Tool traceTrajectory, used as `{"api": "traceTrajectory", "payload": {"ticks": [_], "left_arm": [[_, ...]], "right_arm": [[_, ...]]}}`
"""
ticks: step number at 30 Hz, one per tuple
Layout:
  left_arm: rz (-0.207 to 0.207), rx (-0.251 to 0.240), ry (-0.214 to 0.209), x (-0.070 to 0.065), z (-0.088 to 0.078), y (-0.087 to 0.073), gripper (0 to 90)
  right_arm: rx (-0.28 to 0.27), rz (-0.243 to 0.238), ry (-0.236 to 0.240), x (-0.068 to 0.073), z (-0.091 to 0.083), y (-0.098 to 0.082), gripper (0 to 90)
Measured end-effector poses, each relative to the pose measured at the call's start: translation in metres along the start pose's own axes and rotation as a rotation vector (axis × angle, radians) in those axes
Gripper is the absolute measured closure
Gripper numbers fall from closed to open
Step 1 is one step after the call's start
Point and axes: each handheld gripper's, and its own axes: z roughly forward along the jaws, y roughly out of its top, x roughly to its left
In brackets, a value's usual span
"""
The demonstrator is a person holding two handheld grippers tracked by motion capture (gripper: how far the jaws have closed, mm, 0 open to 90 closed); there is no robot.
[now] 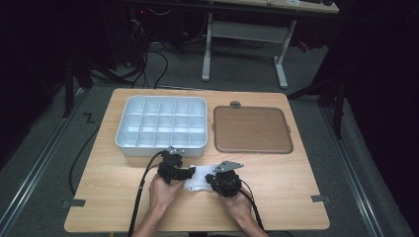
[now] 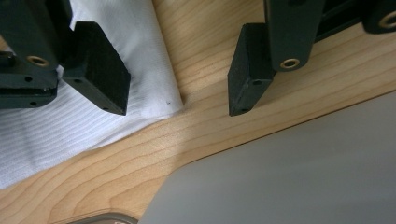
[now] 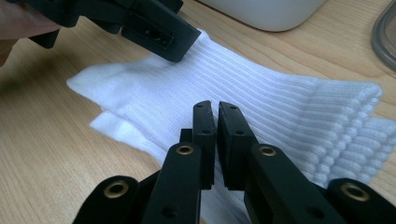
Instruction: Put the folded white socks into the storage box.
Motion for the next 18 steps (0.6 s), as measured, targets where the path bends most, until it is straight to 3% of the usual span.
{"api": "traceTrajectory", "payload": {"ticks": [8, 18], "left_arm": [[-0.010, 0.020, -0.040, -0.0018, 0.0030, -0.0031, 45.9], [-0.021, 0.058, -0.083, -0.0049, 0.0032, -0.0068, 70.1]], "right_arm": [[0.003, -0.008, 0.008, -0.0020, -0.0023, -0.0030, 87.5], [0.005, -0.012, 0.009, -0.0026, -0.0024, -0.0032, 87.8]]}}
